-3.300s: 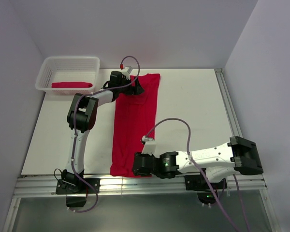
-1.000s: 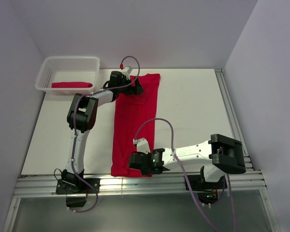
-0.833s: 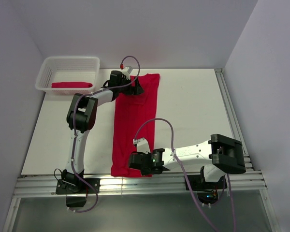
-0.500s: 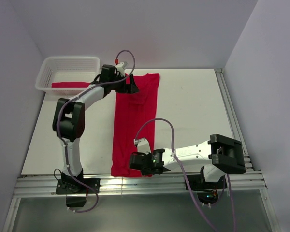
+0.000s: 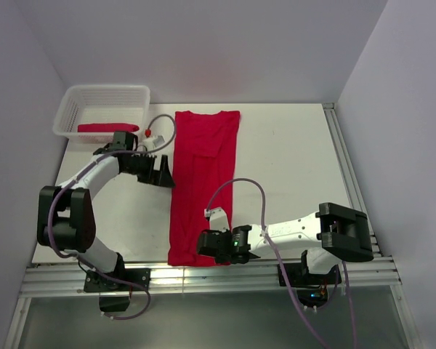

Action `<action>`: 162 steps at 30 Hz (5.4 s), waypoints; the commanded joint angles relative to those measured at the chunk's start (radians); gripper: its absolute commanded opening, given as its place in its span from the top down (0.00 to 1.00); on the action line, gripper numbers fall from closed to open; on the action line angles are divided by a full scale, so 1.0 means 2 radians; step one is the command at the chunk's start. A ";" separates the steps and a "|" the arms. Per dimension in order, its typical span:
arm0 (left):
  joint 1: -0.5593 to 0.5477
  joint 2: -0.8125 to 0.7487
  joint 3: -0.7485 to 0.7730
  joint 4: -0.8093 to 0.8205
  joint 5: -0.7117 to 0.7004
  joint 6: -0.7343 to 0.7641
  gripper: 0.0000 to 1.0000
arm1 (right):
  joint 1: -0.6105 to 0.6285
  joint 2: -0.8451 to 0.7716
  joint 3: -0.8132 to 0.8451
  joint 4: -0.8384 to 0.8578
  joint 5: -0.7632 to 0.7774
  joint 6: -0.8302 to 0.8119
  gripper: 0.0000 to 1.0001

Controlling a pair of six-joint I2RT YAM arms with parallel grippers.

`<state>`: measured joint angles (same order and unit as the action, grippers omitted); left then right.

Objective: Roll the t-shirts
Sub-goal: Fold the tshirt

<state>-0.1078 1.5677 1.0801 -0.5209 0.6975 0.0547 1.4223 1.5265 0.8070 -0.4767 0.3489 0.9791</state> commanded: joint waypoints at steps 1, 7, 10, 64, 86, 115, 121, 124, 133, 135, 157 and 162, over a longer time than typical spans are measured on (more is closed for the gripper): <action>-0.004 -0.001 -0.022 -0.062 0.046 0.065 0.01 | 0.000 -0.015 0.005 0.004 0.023 -0.006 0.74; 0.003 0.031 -0.025 -0.072 0.111 0.087 0.02 | -0.004 -0.011 0.018 -0.001 0.023 -0.012 0.71; 0.002 0.047 -0.024 -0.082 0.133 0.101 0.05 | -0.011 -0.011 0.021 0.000 0.021 -0.019 0.68; -0.116 0.144 -0.052 0.037 0.084 0.006 0.05 | -0.037 -0.064 -0.034 0.039 0.014 -0.006 1.00; -0.116 0.153 -0.049 0.036 0.066 0.003 0.03 | -0.039 -0.055 -0.046 0.063 -0.034 -0.013 0.69; -0.119 0.154 -0.049 0.036 0.060 0.002 0.02 | -0.030 -0.160 -0.110 -0.006 -0.006 0.054 0.84; -0.119 0.156 -0.048 0.036 0.059 0.003 0.02 | -0.029 -0.185 -0.120 -0.017 -0.009 0.055 0.96; -0.119 0.156 -0.048 0.036 0.059 0.003 0.02 | -0.028 -0.187 -0.123 -0.009 -0.016 0.053 0.97; -0.119 0.156 -0.048 0.035 0.058 0.003 0.02 | -0.016 -0.153 -0.085 -0.020 -0.010 0.040 1.00; -0.119 0.156 -0.048 0.035 0.059 0.003 0.02 | -0.012 -0.152 -0.087 -0.019 -0.016 0.037 1.00; -0.122 0.157 -0.047 0.033 0.059 0.004 0.02 | 0.005 -0.109 -0.038 -0.013 -0.026 0.011 1.00; -0.123 0.158 -0.046 0.033 0.058 0.004 0.02 | 0.006 -0.147 -0.088 0.000 -0.036 0.051 1.00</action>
<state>-0.3378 1.8362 0.9977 -0.4755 0.9520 0.0216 1.4239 1.2903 0.6685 -0.4881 0.2943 1.0233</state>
